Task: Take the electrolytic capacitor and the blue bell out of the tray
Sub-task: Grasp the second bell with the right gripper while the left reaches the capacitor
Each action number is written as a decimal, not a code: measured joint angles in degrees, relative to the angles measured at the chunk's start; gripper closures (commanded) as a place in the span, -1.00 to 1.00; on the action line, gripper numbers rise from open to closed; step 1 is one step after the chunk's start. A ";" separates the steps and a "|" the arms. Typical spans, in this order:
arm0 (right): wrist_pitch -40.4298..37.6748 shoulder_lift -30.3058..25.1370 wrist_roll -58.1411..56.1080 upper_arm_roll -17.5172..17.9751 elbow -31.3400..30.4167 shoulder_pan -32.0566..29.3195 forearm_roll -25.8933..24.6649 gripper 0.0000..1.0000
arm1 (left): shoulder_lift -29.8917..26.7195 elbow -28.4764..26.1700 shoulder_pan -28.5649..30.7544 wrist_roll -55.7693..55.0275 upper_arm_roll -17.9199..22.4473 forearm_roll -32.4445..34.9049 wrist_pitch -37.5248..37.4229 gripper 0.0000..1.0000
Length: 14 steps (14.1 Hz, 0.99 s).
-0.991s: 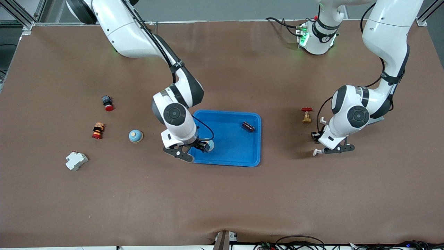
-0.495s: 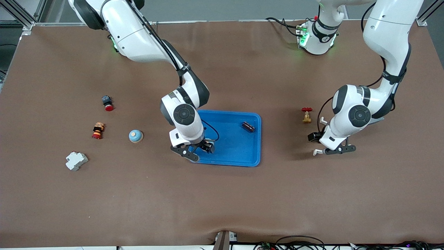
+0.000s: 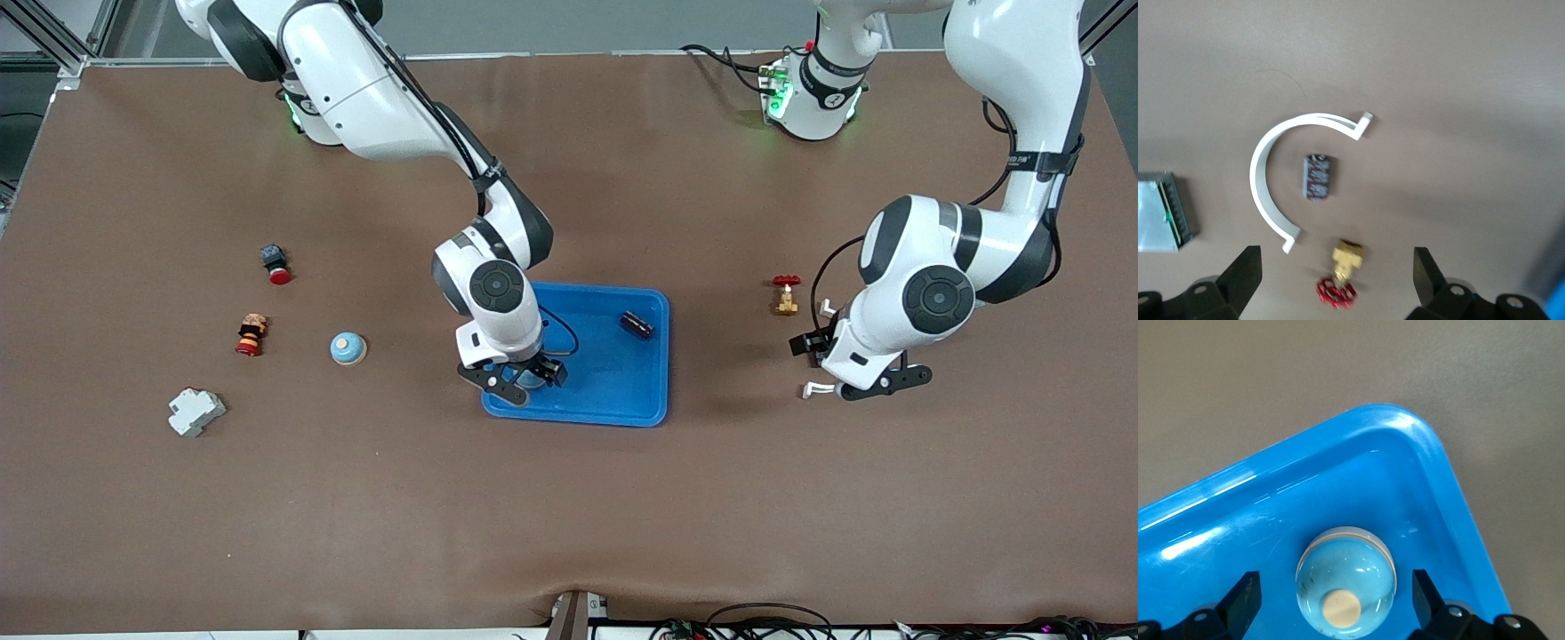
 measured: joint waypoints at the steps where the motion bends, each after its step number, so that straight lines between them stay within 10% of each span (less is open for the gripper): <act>1: 0.13 0.21 0.05 -0.01 0.04 0.06 0.00 -1.00 | 0.01 1.27 -0.06 -2.83 -1.35 -0.13 -1.25 -1.00; 4: 0.19 0.61 0.09 -0.03 0.69 0.09 -0.02 -1.00 | 0.11 3.12 -0.30 -14.35 -6.11 -1.59 -1.99 -1.00; 7: 0.19 0.93 0.10 -0.05 1.07 0.10 -0.32 0.99 | 1.40 5.28 -1.97 -27.80 -9.68 -2.76 -2.01 -1.00; 14: -0.18 0.99 1.38 0.00 1.68 0.17 -0.84 1.00 | 10.40 10.28 -8.56 -47.70 -9.95 -2.81 2.56 -1.00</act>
